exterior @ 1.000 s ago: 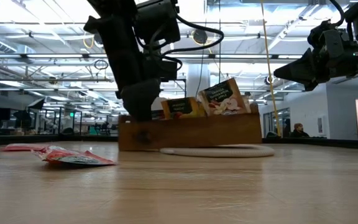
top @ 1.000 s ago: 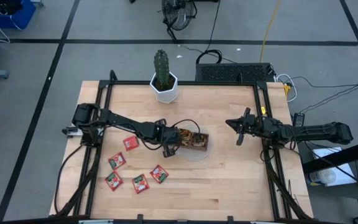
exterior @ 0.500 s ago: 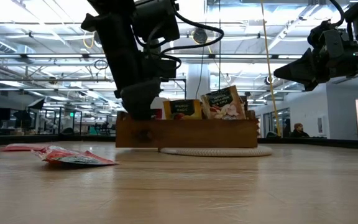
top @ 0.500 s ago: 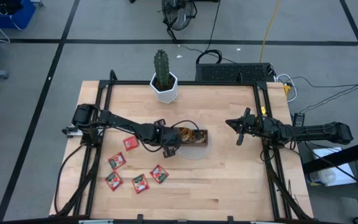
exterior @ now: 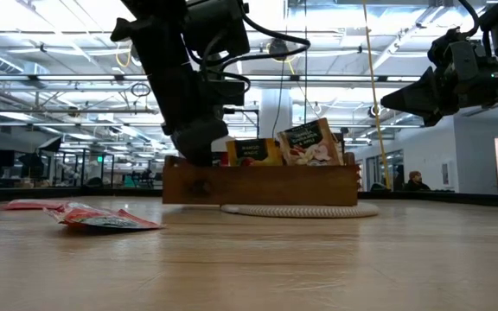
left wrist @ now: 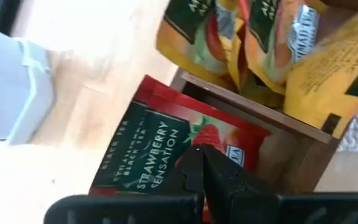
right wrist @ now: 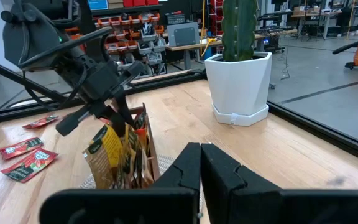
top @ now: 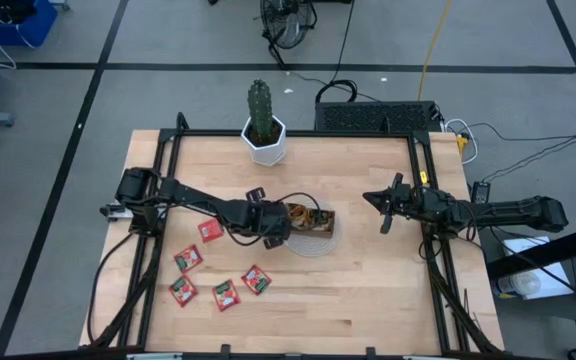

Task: Pick & Place Tea
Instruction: Put the red tea bag into the left section of the wooden organizer

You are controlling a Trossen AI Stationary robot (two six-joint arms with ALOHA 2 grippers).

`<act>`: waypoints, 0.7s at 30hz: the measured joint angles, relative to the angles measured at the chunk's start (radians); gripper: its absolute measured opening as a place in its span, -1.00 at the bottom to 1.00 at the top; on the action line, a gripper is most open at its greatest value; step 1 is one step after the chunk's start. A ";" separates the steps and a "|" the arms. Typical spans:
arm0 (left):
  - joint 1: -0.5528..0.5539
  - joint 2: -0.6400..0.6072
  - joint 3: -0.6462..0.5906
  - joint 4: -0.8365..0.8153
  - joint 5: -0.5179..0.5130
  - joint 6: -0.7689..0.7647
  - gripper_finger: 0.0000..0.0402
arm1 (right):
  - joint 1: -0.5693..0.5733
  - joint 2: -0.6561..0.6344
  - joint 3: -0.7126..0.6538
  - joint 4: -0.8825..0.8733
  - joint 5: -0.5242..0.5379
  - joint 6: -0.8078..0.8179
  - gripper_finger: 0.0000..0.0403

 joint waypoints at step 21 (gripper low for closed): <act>-0.083 -0.001 0.094 -0.094 -0.215 0.129 -0.98 | 0.000 0.000 0.000 0.000 0.000 0.000 -1.00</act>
